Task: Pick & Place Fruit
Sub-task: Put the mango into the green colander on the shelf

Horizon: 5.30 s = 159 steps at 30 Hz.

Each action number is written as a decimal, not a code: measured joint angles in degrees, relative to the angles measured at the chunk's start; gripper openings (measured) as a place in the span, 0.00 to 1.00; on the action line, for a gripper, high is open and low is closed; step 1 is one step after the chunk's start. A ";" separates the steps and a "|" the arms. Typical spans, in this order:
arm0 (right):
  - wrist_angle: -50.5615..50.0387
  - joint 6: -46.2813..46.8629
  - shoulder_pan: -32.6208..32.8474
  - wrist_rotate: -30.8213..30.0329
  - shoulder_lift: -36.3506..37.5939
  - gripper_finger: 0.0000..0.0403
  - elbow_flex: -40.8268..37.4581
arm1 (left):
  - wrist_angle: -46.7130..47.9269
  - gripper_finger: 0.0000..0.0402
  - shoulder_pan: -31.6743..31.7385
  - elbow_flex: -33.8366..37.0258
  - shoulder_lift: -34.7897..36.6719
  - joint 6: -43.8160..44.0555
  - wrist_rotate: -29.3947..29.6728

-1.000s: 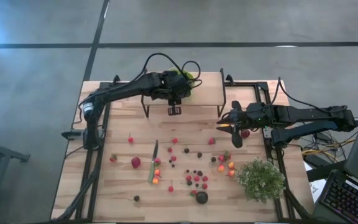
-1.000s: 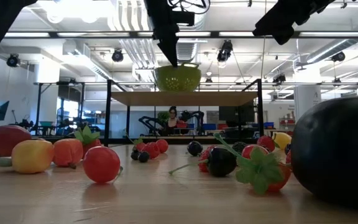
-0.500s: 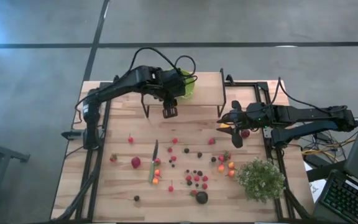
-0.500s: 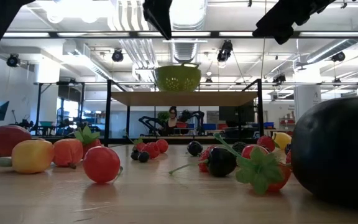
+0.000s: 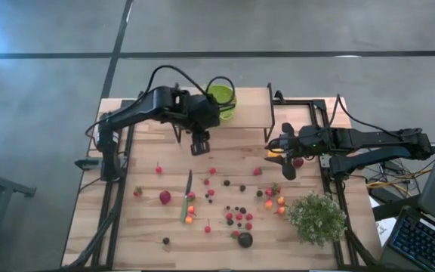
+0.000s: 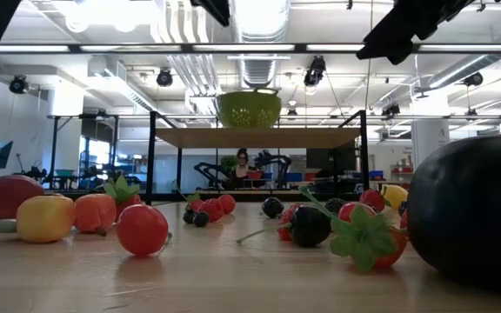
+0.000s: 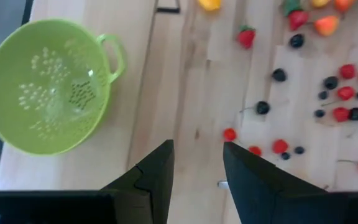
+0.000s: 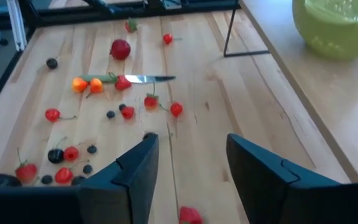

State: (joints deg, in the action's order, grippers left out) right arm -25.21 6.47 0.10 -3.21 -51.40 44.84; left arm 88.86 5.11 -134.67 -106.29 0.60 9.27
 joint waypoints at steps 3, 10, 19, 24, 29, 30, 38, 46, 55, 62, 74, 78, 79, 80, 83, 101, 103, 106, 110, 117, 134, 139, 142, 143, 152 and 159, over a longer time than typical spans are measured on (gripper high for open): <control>-1.06 -0.45 0.00 -0.71 0.00 0.48 0.00 | -1.98 0.36 -2.17 0.04 0.45 1.35 1.51; -3.76 2.29 0.00 -1.50 0.00 0.48 0.00 | -2.94 0.36 -7.08 0.07 0.95 2.05 5.29; -10.57 5.25 0.00 -1.52 0.00 0.43 -0.02 | -3.21 0.36 -12.04 0.09 2.05 4.07 10.03; -12.08 6.66 0.00 -1.50 0.00 0.40 -0.04 | -3.13 0.36 -14.52 0.09 2.46 5.08 11.72; -12.12 6.64 0.00 -1.48 0.00 0.37 -0.04 | -2.39 0.36 -17.29 0.09 3.12 5.91 13.85; -12.11 6.61 0.00 -1.48 0.00 0.37 -0.04 | -2.38 0.36 -17.80 0.09 3.38 5.99 13.87; -12.09 6.46 0.00 -1.46 0.00 0.32 -0.06 | -1.83 0.36 -21.16 0.13 7.28 7.13 16.10; -12.05 6.19 0.00 -1.43 0.00 0.29 -0.07 | -1.42 0.36 -22.49 3.23 13.98 9.00 16.65; -11.98 5.32 0.00 -1.43 0.00 0.26 -0.07 | -10.00 0.36 -22.49 22.40 26.47 9.21 19.29; -12.01 4.91 0.00 -1.43 0.00 0.23 -0.07 | -21.37 0.36 -22.47 41.00 37.28 8.02 19.26; -12.04 5.92 -0.04 -6.53 0.00 0.27 -0.07 | -39.93 0.36 -22.45 67.89 52.20 6.89 19.18; -12.22 7.57 -0.04 -9.87 -0.04 0.33 -0.07 | -46.89 0.36 -22.45 75.87 55.74 6.31 19.18; -12.39 8.24 -0.06 -10.55 -0.04 0.34 -0.07 | -48.73 0.36 -22.45 77.74 56.50 5.92 19.18; -12.53 8.73 -0.16 -11.06 -0.04 0.36 -0.07 | -50.61 0.36 -22.45 79.56 57.26 5.54 19.19; -13.60 9.87 -0.67 -11.84 -0.04 0.41 -0.07 | -55.62 0.36 -22.45 84.46 59.09 5.29 19.25; -19.53 9.51 -7.15 -11.58 -12.95 0.66 -0.07 | -89.63 0.36 -22.45 107.77 64.19 0.98 19.36; -19.91 8.57 -7.68 -11.49 -14.25 0.69 -0.07 | -93.05 0.36 -22.45 109.39 64.21 0.08 19.36; -19.97 6.43 -7.82 -11.39 -15.97 0.73 -0.07 | -97.09 0.36 -22.45 110.93 64.19 -0.76 19.36; -20.00 4.09 -8.02 -11.31 -18.12 0.77 -0.07 | -97.89 0.36 -22.45 111.51 64.19 -0.81 19.35; -19.40 -0.46 -10.40 -11.31 -22.13 0.82 -0.07 | -97.91 0.36 -22.45 111.49 64.19 -0.81 19.33; -15.76 -9.77 -17.05 -4.14 -31.56 0.75 -0.07 | -98.12 0.36 -22.45 111.49 64.19 -2.40 19.33; -15.32 -10.76 -17.05 -4.02 -35.07 0.74 -0.13 | -98.33 0.36 -22.45 111.41 64.19 -2.40 19.33; -13.94 -10.85 -17.05 -2.80 -37.17 0.73 -0.20 | -98.34 0.36 -22.45 111.38 64.19 -2.40 19.33; -13.64 -10.94 -17.05 -2.36 -37.77 0.72 -0.24 | -98.36 0.36 -22.45 111.38 64.21 -2.40 19.33; -13.35 -8.80 -17.03 -0.56 -38.93 0.60 -0.18 | -98.36 0.36 -22.45 111.38 64.21 -2.36 19.33; -13.02 -7.64 -16.98 -0.67 -36.80 0.46 -0.33 | -98.35 0.36 -22.45 111.38 64.21 -2.34 19.33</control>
State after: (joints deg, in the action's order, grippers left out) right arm -38.23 -1.17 -16.88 -3.88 -88.20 44.51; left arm -9.49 -17.34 -23.29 -42.09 -1.74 28.60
